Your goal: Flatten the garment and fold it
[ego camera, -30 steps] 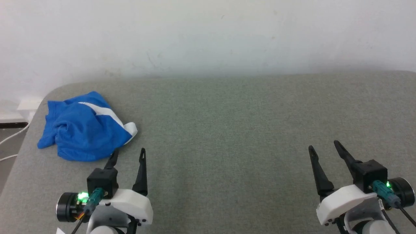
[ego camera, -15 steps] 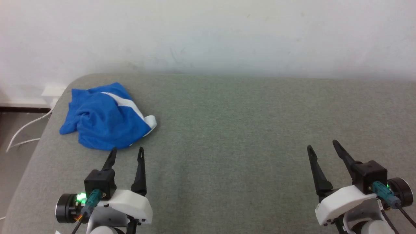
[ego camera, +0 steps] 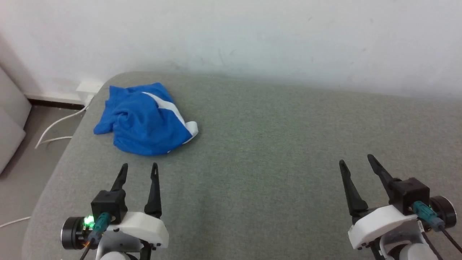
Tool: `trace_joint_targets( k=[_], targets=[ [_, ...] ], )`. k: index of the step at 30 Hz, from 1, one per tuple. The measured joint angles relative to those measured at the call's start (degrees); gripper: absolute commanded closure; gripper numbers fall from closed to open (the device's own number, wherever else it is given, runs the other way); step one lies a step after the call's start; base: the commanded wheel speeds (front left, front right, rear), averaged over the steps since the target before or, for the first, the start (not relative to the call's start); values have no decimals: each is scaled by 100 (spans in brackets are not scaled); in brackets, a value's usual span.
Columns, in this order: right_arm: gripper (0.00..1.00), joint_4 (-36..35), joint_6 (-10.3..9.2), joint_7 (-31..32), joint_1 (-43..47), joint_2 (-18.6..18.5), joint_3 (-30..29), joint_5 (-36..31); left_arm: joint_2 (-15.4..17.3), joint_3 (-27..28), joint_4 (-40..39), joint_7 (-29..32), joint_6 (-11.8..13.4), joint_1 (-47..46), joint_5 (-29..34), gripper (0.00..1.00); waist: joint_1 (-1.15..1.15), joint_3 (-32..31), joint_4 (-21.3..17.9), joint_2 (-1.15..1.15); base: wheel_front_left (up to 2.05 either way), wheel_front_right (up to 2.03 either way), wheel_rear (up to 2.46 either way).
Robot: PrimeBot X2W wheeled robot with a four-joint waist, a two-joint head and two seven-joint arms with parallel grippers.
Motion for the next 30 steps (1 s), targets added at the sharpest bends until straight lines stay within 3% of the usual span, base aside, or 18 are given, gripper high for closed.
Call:
trace_joint_targets(
  k=[30],
  targets=[
    [0,26,0,-180,-66,1,142,156,15,53,218,-345,138,1,-129,0,0,30,779,0,0,0,0]
  ],
)
